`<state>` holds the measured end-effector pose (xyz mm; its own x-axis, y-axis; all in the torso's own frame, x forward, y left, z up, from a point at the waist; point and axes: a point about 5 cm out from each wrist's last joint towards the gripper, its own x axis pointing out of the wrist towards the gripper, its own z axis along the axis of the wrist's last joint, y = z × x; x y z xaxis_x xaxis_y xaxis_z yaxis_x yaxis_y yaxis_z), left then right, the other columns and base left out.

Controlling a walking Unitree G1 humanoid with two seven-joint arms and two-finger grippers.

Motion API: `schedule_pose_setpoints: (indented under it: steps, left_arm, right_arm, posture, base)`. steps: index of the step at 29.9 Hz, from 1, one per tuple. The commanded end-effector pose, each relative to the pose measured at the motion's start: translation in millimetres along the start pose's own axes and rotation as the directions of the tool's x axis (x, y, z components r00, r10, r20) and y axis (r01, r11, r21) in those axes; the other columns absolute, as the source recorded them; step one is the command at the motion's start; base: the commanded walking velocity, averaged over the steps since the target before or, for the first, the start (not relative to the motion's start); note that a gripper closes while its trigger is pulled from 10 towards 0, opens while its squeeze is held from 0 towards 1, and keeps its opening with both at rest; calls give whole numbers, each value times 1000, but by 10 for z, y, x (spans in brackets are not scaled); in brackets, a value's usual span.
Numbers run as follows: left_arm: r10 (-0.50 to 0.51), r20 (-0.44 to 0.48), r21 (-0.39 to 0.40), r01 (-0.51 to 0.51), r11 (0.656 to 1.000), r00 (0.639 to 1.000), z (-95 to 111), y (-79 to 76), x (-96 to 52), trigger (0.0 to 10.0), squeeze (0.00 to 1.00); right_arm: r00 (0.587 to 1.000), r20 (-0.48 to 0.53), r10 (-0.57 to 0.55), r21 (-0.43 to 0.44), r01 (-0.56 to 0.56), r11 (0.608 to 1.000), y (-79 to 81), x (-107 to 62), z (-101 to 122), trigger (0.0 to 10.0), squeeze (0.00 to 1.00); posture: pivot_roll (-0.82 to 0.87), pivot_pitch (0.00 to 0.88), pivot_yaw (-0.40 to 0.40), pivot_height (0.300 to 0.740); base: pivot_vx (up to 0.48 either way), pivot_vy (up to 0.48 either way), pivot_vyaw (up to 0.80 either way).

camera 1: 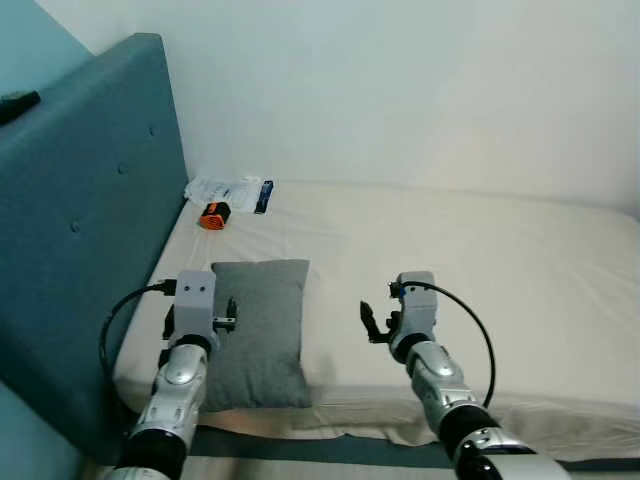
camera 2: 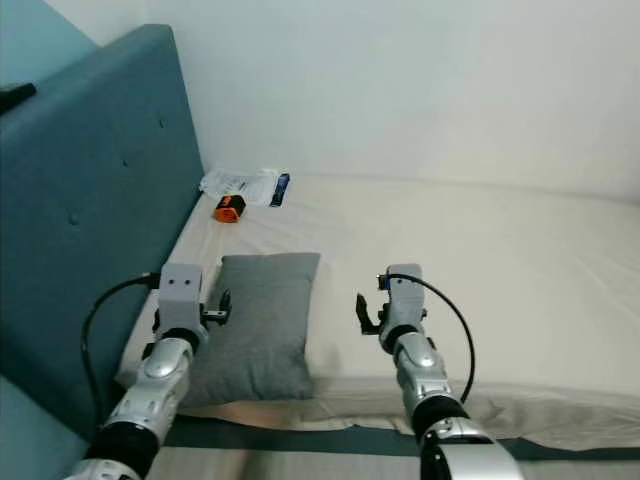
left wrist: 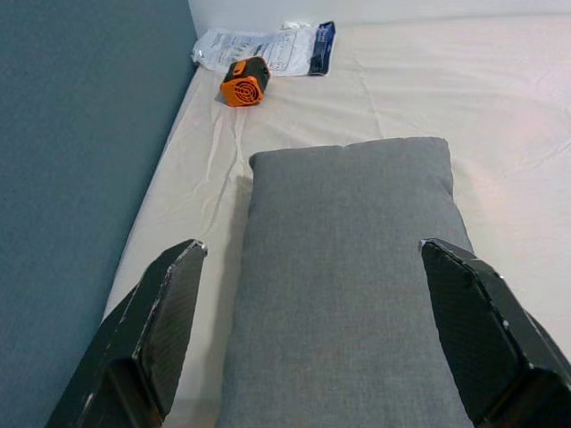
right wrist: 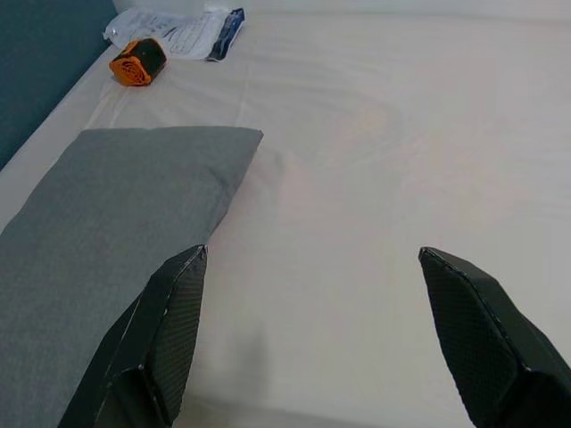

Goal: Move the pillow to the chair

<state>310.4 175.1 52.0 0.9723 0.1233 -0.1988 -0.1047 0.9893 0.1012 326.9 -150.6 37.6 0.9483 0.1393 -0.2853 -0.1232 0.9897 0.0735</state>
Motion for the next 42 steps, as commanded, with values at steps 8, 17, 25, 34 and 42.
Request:
schedule_pose_setpoints:
  steps: [8,17,25,34,42]
  left_arm:
    - [-11,-14,19,11,1000,1000,-12,-8,6,10000,0]
    - [-19,-15,24,20,1000,1000,-12,-13,11,10000,0]
    - [-23,-16,31,24,999,1000,-11,-6,16,10000,0]
    - [-25,-17,33,26,999,1000,-10,-11,15,10000,0]
    - [-30,-17,35,31,999,999,0,-17,22,10000,0]
  right_arm:
    - [1000,7,-5,17,5,1000,-14,5,20,10000,0]
    - [1000,12,-8,24,8,1000,-16,4,22,10000,0]
    - [1000,9,-14,30,13,999,-20,-1,9,10000,0]
    - [1000,17,-6,43,6,999,-14,0,17,10000,0]
    - [1000,22,-8,46,7,999,-7,5,28,10000,0]
  posture:
    - [25,0,-81,626]
    - [24,0,-74,626]
    - [26,0,-71,626]
    - [26,0,-71,611]
    - [28,0,-70,611]
  base:
    - [0,0,0]
    - [0,0,0]
    - [0,0,0]
    - [0,0,0]
    - [0,0,0]
